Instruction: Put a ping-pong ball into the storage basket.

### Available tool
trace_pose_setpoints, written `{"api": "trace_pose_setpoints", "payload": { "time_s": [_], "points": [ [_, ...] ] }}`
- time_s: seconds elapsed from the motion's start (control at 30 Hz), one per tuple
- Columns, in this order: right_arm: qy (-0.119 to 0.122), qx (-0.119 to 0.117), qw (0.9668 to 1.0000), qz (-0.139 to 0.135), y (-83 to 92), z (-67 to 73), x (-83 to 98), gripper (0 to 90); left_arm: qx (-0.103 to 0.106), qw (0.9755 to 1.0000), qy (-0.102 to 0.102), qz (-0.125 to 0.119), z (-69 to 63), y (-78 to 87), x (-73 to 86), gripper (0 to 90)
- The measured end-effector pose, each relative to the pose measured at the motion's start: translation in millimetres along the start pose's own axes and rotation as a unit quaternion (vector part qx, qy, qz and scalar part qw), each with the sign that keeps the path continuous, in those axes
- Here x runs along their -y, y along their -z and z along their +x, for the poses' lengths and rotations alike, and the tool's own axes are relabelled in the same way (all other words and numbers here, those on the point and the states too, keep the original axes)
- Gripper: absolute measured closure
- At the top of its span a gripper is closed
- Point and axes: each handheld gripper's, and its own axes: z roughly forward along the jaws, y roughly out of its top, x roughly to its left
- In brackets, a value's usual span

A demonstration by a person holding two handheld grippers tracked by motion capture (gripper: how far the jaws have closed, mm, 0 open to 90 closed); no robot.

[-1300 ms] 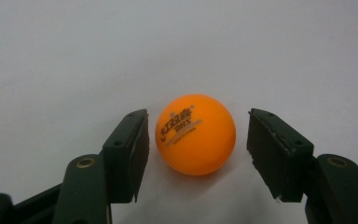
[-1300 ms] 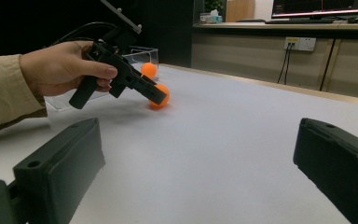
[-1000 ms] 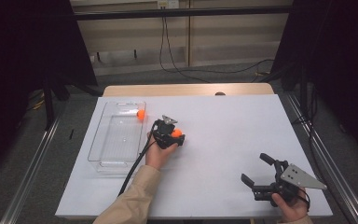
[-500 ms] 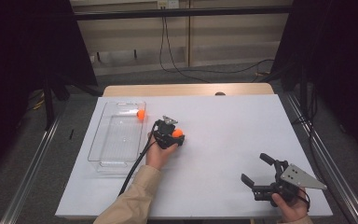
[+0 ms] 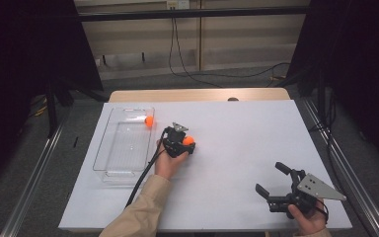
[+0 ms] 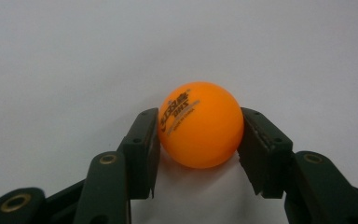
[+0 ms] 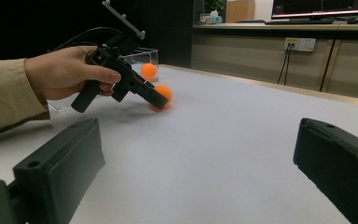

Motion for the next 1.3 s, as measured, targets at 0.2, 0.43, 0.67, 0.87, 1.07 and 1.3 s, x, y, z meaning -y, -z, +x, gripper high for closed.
{"api": "trace_pose_setpoints", "payload": {
  "time_s": [0.2, 0.43, 0.67, 0.87, 1.07, 1.3],
  "points": [
    [0.0, 0.001, 1.0, 0.001, 0.2, -0.1, 0.1, 0.9, 0.002, 1.0, -0.001, 0.0, -0.4, 0.9, -0.1, 50.7],
    [0.0, 0.0, 1.0, 0.0, 0.0, 0.2, 0.0, 0.9, 0.005, 1.0, 0.001, 0.004, -1.9, 4.0, -0.5, 50.7],
    [0.0, 0.0, 1.0, 0.0, -0.1, 0.3, 0.1, 0.9, 0.007, 1.0, 0.001, 0.007, -2.6, 8.1, -1.5, 50.8],
    [0.001, 0.0, 1.0, 0.001, -0.2, 0.2, 0.2, 0.9, 0.008, 1.0, 0.002, 0.002, -3.8, 13.1, -2.8, 50.9],
    [0.001, 0.0, 1.0, 0.0, -0.1, 0.5, 0.1, 0.9, 0.013, 0.9999, 0.003, 0.001, -4.5, 17.2, -3.7, 51.0],
    [0.001, 0.001, 1.0, 0.0, 0.0, 0.8, 0.1, 0.9, 0.018, 0.9998, 0.002, 0.001, -5.1, 23.2, -5.1, 51.0]
  ]
}}
